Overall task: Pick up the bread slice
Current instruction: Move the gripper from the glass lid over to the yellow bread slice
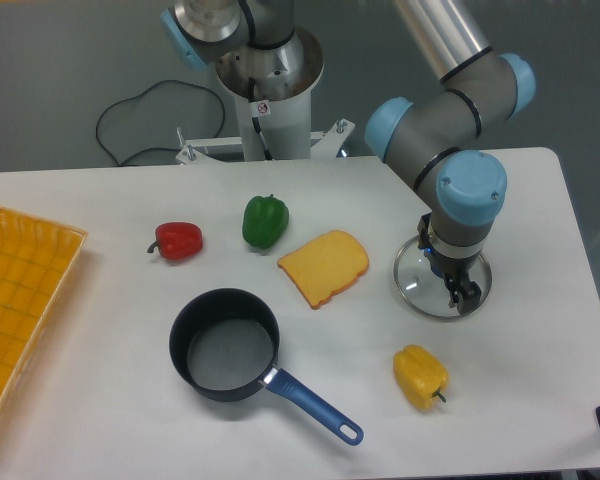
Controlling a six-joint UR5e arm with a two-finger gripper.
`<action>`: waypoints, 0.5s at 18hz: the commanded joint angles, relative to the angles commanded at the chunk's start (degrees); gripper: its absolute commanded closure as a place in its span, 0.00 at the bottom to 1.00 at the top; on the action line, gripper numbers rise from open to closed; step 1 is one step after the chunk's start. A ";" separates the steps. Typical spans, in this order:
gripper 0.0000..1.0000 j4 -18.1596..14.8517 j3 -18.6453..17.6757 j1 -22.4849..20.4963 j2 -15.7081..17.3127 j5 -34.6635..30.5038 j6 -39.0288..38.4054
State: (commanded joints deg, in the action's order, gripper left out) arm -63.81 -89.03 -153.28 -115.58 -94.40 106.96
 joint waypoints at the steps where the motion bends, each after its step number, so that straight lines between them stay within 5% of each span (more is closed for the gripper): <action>1: 0.00 0.00 0.00 0.70 0.17 0.18 -0.17; 5: 0.00 -0.09 -0.35 3.69 1.40 0.01 -1.31; 9: 0.00 0.00 -5.34 6.50 4.38 0.27 -6.05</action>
State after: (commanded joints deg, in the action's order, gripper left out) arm -63.81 -94.37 -146.79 -111.19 -94.13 100.91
